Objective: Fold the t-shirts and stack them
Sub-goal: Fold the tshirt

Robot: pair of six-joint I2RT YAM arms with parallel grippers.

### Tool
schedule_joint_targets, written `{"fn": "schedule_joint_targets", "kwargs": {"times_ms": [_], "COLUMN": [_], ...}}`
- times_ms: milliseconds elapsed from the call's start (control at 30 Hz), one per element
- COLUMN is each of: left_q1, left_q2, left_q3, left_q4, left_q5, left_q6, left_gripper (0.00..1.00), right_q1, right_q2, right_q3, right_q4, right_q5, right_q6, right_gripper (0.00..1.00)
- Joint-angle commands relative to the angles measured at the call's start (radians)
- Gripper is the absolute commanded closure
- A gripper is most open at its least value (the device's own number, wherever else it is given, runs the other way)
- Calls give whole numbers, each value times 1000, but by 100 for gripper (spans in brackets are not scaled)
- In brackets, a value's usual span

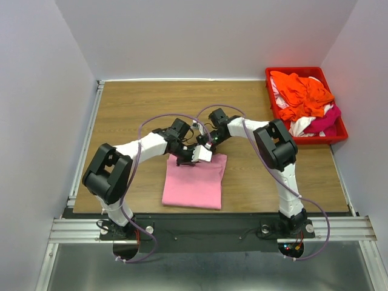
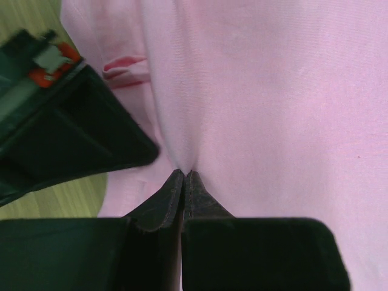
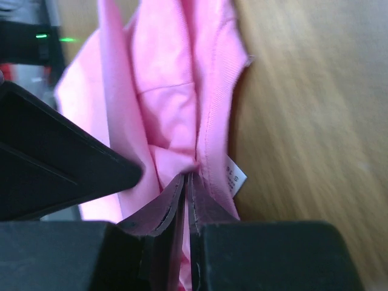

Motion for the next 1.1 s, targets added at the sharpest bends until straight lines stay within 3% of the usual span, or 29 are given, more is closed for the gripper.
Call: {"fn": "schedule_joint_targets", "kwargs": {"times_ms": [0,367,867,1000,1067], "left_q1": [-5,-3,9,11,12], "left_q2": [-75,-113,-23,-15,-15], "left_q3": [44,84,125,105,97], "left_q4": [-23,17,66,92,109], "left_q5": [-12,-67,-113,-110,-115], "left_q6": [12,25,58,57,54], "left_gripper": [100,100,100,100,100], "right_q1": [8,10,-19,-68,-81], "right_q2": [62,81,75,56,30], "right_q3": [-7,-35,-8,51,72], "right_q4": [2,0,-6,-10,-16], "right_q5": [20,-5,14,72,104], "right_q6": [-28,-56,-68,-65,-70], "right_gripper": [88,88,87,80,71]}}
